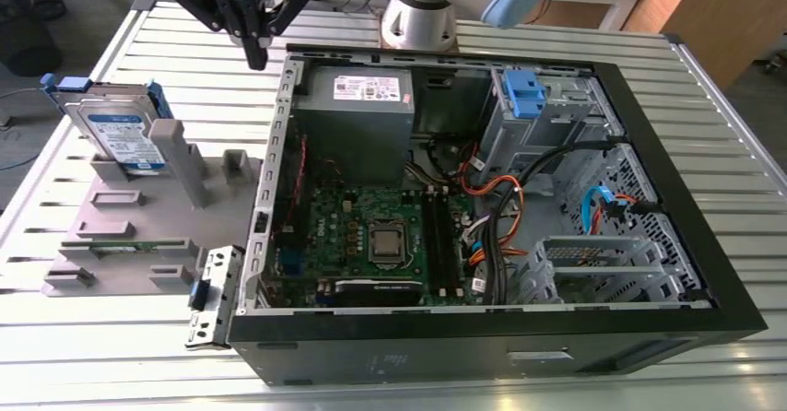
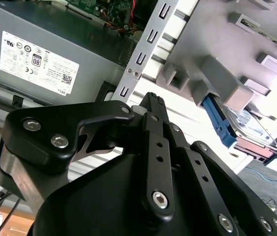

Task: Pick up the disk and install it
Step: 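Reach for the disk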

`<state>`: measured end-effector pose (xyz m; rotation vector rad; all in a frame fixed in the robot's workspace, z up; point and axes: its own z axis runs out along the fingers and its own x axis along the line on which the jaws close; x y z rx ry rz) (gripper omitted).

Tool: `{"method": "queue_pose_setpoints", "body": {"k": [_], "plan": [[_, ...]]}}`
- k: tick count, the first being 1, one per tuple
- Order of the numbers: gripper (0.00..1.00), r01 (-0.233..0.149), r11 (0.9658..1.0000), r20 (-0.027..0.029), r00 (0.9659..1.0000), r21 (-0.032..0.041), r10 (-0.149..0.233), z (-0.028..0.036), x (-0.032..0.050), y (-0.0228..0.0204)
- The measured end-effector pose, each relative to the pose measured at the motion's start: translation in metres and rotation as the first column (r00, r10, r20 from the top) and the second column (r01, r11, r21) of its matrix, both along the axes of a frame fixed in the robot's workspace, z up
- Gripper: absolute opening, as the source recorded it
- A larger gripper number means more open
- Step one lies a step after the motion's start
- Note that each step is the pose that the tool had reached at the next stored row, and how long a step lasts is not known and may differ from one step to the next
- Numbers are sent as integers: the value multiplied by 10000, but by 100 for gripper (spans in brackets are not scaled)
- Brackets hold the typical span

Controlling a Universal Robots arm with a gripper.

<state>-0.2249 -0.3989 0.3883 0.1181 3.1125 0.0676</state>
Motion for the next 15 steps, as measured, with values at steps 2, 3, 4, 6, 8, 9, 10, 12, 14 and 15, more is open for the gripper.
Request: {"method": "queue_pose_setpoints", "body": {"k": [2, 3, 4, 6, 8, 9, 10, 12, 14, 15], "plan": [[11, 0, 10000, 0, 10000, 0, 0, -2, -20, 0], [11, -1, 10000, 0, 10000, 0, 1, -4, -31, 0], [11, 0, 10000, 0, 10000, 0, 0, -5, -42, 0], [11, 0, 10000, 0, 10000, 1, 0, -8, -64, 0], [11, -1, 10000, -1, 10000, 0, 1, -10, -87, 0], [11, -1, 10000, 0, 10000, 0, 1, -11, -99, 0], [11, -1, 10000, 0, 10000, 0, 1, -12, -112, 0], [11, -1, 10000, 0, 10000, 0, 1, -15, -137, 0], [11, 0, 10000, 0, 10000, 0, 0, -17, -160, 0], [11, 0, 10000, -1, 10000, 0, 0, -18, -170, 0]]}}
